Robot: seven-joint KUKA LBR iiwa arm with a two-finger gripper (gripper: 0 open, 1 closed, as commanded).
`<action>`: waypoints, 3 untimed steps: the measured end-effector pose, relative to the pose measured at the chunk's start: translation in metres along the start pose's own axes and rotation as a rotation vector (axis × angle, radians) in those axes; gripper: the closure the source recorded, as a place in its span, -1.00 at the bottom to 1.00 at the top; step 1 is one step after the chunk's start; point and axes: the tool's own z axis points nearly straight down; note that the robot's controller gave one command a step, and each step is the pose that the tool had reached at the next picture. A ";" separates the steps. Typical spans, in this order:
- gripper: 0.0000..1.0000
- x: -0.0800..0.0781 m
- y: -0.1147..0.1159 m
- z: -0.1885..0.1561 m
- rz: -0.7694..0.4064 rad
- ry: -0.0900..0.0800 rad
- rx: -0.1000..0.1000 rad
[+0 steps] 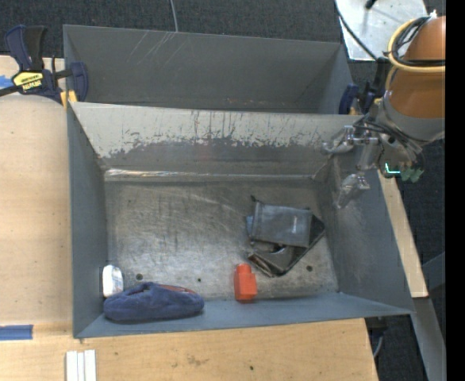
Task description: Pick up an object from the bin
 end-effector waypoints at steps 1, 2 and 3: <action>-1.00 0.009 0.018 0.090 -0.083 -0.019 0.006; -1.00 0.035 0.075 0.059 -0.027 -0.007 -0.001; -1.00 0.006 0.098 0.114 0.025 -0.011 -0.001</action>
Offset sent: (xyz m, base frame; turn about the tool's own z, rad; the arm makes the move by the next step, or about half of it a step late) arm -0.0200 0.0279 -0.1361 -0.1041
